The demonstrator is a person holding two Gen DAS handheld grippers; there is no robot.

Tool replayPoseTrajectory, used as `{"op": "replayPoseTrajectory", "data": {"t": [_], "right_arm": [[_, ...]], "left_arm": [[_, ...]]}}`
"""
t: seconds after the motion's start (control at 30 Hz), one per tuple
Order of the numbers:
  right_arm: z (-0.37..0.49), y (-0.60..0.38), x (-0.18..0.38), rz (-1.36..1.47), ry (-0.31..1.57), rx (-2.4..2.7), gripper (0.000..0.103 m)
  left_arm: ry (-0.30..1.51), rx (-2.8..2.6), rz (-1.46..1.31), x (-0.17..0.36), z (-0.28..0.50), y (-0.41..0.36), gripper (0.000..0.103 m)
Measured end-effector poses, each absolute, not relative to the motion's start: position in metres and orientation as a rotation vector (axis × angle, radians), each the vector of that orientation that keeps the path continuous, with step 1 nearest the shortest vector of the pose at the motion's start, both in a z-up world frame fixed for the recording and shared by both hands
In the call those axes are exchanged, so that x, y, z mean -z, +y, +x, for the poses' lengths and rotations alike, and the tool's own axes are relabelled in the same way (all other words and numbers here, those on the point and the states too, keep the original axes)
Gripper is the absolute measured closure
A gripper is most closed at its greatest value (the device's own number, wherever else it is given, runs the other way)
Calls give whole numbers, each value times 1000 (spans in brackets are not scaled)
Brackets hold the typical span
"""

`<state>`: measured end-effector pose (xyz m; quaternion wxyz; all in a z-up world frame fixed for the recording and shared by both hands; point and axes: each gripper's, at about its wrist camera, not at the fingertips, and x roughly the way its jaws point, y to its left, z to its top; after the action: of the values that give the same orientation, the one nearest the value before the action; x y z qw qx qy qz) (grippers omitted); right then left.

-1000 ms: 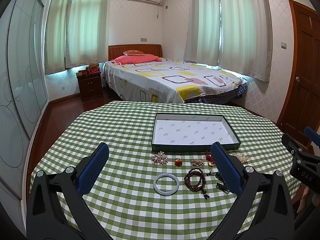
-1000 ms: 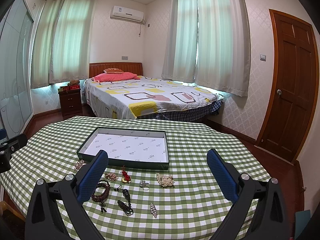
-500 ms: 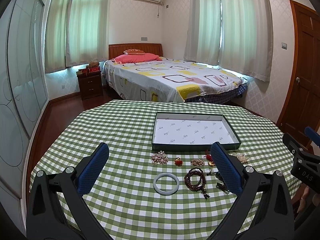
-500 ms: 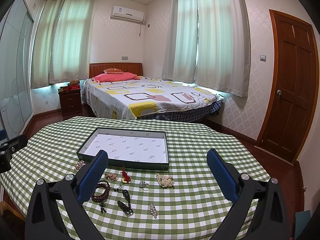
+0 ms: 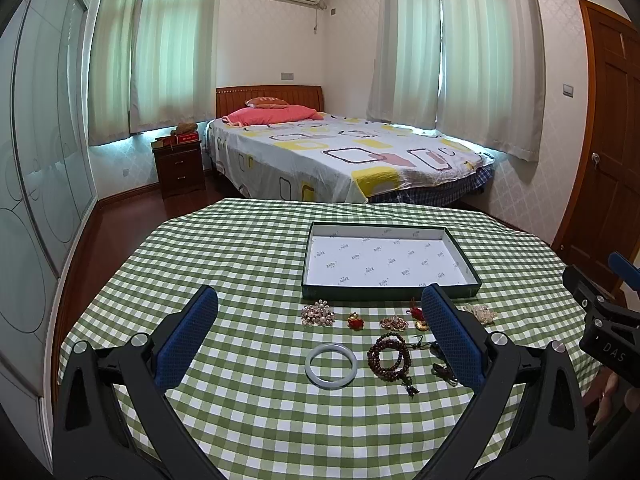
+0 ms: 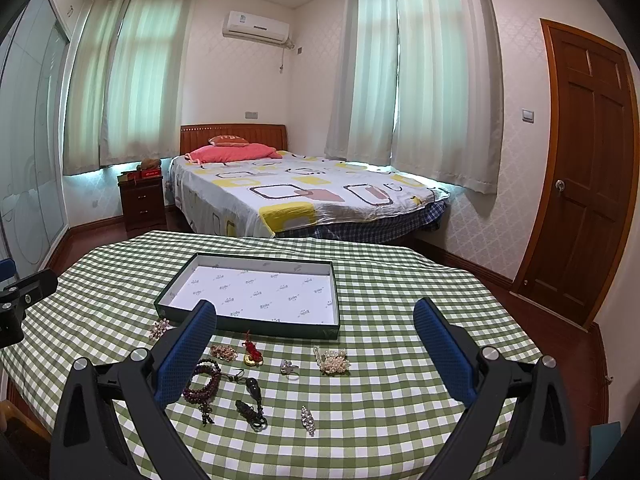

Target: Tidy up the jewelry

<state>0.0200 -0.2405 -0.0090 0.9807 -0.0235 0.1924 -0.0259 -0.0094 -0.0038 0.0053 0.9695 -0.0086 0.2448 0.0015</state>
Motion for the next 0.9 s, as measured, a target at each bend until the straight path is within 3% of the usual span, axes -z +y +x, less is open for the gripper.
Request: {"op": "replayPoseTrajectory", "data": {"t": [0.47,0.9], "right_arm": [[27,-243,22,-42,392,41,7],[63,-265,105,-30,509,-10,7]], "left_arm": [[508,-7,-19,9,1,1,4],[647,7,9,101,53,11,4]]}}
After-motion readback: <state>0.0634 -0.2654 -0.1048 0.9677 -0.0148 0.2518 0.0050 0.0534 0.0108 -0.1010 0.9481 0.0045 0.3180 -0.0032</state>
